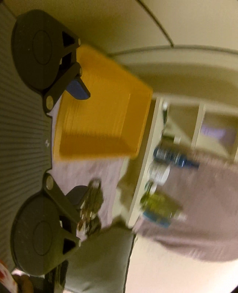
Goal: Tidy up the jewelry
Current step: 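Grasp the orange tray rim with the left gripper and tilt it up, then grasp the black watch with the right gripper while the left gripper holds the tray, then carry the black watch over the tray with the right gripper while the left holds the tray, then open the right gripper to drop the watch into the tray, then grasp the dark wooden bead strand with the right gripper and lift it, then carry the bead strand over the tray and lower it with the right gripper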
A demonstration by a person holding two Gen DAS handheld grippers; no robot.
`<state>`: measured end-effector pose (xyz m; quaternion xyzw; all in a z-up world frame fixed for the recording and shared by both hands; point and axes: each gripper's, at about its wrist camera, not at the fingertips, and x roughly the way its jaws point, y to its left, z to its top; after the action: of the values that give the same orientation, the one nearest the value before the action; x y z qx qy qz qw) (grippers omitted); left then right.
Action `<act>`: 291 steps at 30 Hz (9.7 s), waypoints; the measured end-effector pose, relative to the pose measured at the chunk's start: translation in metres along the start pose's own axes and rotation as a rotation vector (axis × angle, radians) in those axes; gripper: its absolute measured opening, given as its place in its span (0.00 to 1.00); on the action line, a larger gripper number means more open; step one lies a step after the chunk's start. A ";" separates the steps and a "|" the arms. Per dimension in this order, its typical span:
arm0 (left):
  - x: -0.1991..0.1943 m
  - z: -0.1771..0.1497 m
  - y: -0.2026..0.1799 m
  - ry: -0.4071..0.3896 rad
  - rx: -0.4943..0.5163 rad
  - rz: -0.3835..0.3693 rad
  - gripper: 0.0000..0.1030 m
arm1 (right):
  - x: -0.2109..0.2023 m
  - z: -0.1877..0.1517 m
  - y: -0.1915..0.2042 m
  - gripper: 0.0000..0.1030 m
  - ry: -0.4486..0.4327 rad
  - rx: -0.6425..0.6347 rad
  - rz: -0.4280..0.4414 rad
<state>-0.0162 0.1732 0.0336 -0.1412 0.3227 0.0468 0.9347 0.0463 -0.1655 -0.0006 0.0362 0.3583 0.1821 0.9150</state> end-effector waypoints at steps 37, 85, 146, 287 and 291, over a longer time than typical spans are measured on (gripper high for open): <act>0.090 -0.006 0.161 0.112 -0.133 -0.117 0.44 | 0.068 0.011 0.044 1.00 0.046 -0.080 -0.047; 0.054 0.007 -0.005 0.003 0.277 0.305 0.06 | 0.070 -0.005 -0.038 0.83 -0.088 -0.061 -0.029; 0.065 0.016 -0.007 0.017 0.263 0.302 0.06 | 0.100 0.063 0.091 0.03 -0.256 -0.526 0.219; 0.063 0.020 0.001 0.026 0.236 0.273 0.06 | 0.159 0.086 0.154 0.07 -0.167 -0.766 0.401; 0.063 0.020 0.002 0.029 0.232 0.272 0.06 | 0.178 0.075 0.140 0.07 -0.071 -0.705 0.418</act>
<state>0.0451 0.1805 0.0092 0.0120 0.3553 0.1331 0.9251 0.1736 0.0340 -0.0318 -0.2011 0.2271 0.4741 0.8266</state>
